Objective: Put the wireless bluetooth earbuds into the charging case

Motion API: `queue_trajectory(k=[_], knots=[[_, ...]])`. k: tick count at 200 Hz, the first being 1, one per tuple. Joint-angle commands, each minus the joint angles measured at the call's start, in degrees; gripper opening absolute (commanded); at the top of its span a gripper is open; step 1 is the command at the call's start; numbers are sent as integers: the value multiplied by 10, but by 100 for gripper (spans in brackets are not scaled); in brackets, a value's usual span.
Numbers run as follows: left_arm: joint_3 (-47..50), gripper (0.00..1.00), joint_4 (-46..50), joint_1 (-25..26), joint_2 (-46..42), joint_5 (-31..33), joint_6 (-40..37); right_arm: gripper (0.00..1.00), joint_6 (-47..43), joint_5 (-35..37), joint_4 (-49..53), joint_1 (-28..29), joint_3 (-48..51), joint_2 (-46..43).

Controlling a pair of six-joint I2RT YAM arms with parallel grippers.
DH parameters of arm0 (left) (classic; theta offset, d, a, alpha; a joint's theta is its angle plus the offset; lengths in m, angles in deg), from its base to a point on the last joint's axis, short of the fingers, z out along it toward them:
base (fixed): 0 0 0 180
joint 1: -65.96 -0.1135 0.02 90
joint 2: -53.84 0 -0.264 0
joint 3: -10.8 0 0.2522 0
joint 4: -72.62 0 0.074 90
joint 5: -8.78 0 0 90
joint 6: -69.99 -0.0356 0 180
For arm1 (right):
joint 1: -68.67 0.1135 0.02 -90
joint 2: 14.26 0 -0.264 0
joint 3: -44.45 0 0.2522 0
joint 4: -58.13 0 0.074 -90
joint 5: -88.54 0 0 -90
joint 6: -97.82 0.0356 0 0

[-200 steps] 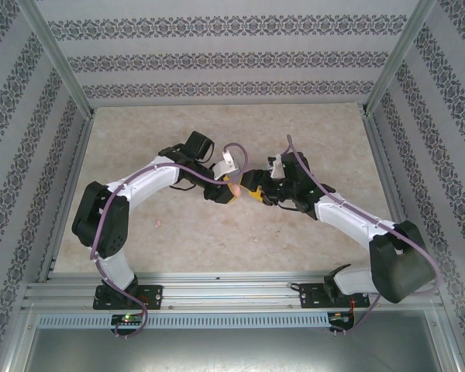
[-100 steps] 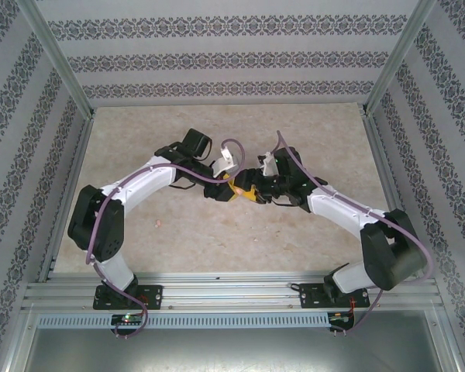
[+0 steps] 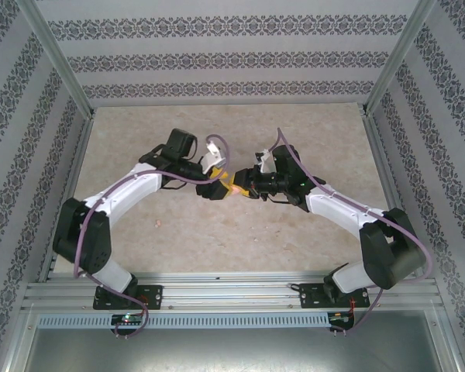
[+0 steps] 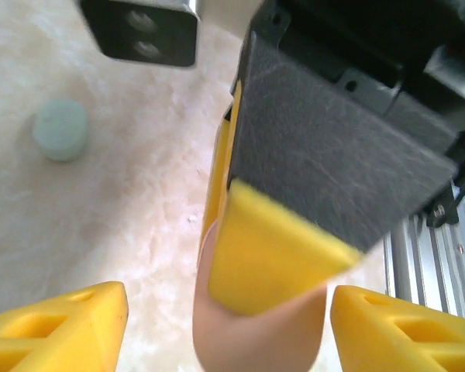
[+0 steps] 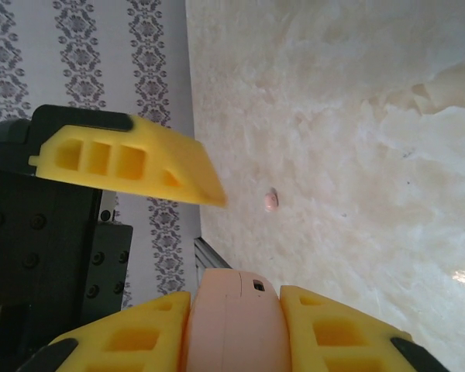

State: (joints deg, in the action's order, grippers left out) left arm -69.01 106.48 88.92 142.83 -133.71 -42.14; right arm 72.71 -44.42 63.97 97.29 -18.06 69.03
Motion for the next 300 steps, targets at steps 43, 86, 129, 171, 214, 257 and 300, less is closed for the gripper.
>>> queue_trajectory(k=[43, 86, 129, 171, 214, 257, 300], knots=[[196, 71, -369, -80, -149, -50, 183, 21, 124, -29, -134, 11, -37, -10], [277, 72, -551, -80, -178, -30, 237, 21, 171, -35, -191, 27, -63, 6], [259, 68, -600, -80, -150, -72, 304, 21, 192, -39, -223, 45, -75, 23], [264, 64, -665, -80, -138, -98, 356, 21, 218, -31, -262, 47, -69, 31], [255, 56, -658, -80, -138, -123, 371, 21, 228, -26, -280, 48, -69, 37], [238, 41, -642, -80, -131, -140, 368, 21, 239, -27, -293, 53, -73, 44], [237, 42, -663, -80, -129, -143, 386, 21, 245, -20, -304, 54, -58, 43]])
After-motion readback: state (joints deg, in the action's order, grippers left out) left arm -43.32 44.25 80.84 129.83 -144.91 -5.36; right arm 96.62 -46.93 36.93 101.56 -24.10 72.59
